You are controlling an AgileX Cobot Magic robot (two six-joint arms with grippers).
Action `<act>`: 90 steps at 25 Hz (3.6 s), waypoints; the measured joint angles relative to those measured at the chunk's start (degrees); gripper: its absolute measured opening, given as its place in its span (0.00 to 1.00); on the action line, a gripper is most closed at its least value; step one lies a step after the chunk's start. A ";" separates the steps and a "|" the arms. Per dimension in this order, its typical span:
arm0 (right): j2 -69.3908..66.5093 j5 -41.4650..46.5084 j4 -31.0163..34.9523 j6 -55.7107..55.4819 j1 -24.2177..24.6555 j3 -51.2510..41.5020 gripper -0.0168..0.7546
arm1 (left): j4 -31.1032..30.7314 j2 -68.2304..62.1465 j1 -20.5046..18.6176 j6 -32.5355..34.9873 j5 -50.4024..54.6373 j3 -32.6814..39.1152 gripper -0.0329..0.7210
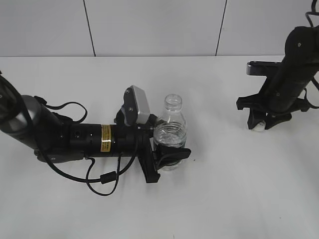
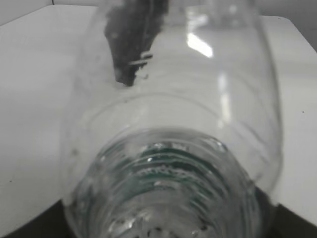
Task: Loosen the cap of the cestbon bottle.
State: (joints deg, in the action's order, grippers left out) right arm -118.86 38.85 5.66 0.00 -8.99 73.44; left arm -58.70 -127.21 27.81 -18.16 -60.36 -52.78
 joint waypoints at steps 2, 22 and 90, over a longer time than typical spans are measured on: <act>-0.35 -0.12 0.13 0.00 0.00 0.00 0.42 | 0.00 0.00 0.00 0.00 0.00 0.00 0.58; -0.47 6.48 1.50 0.33 0.00 7.44 0.60 | 0.05 0.00 0.00 0.00 0.00 0.00 0.58; 8.88 30.84 1.92 1.85 0.00 24.08 0.60 | 13.48 34.45 -2.98 -4.16 28.90 0.61 0.77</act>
State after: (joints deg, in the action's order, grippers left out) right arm -109.98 69.68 7.58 1.85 -8.99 97.52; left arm -45.21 -92.76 24.83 -22.31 -31.46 -52.18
